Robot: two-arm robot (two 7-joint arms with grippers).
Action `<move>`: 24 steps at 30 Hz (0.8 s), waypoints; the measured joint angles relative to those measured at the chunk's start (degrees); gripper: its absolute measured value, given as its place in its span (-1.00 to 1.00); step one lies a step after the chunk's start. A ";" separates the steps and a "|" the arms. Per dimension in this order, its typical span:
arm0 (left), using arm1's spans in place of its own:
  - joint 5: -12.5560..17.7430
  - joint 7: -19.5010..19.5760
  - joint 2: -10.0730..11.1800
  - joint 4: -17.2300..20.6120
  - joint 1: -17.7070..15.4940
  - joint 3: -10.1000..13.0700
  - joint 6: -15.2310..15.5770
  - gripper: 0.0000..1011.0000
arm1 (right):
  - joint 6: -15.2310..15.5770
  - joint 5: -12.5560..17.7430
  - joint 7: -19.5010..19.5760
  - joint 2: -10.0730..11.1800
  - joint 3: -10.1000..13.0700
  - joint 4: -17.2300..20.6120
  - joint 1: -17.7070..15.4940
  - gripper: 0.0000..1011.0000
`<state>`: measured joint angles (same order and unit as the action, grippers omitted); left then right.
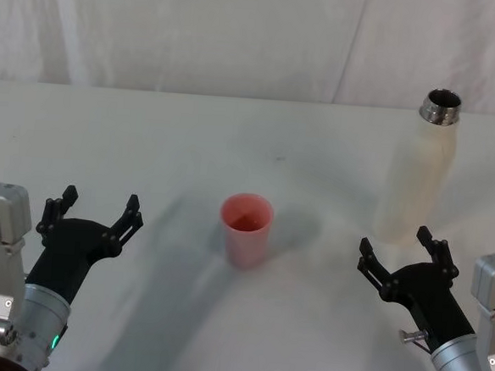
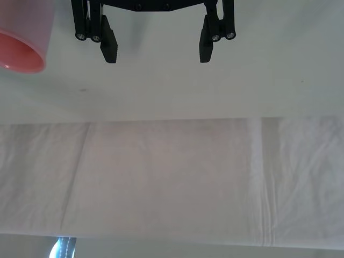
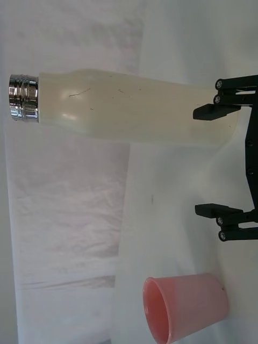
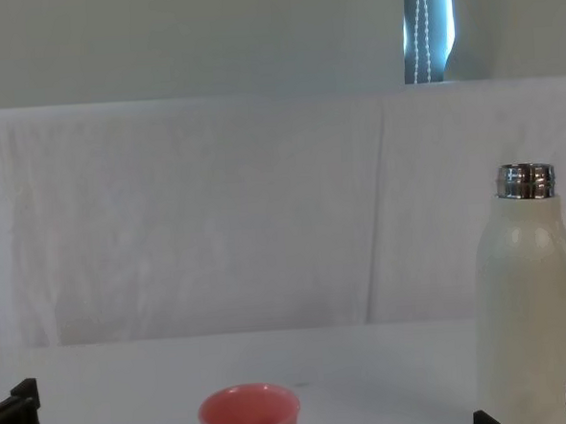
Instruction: Grasp the thermos with one hand and pour water into the cup lid.
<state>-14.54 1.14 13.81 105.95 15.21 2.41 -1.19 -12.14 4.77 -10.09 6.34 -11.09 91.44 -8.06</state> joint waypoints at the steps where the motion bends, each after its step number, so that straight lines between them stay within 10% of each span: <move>1: 0.00 0.00 0.00 0.00 0.00 0.00 0.00 0.98 | 0.00 0.00 0.00 0.00 0.00 0.00 0.00 0.98; 24: 0.00 0.00 0.00 0.00 0.00 0.00 0.00 0.98 | 0.00 -0.01 0.04 0.00 0.00 0.00 0.00 0.98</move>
<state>-14.54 1.14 13.80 105.95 15.21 2.41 -1.19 -12.14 4.76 -10.06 6.34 -11.09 91.45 -8.06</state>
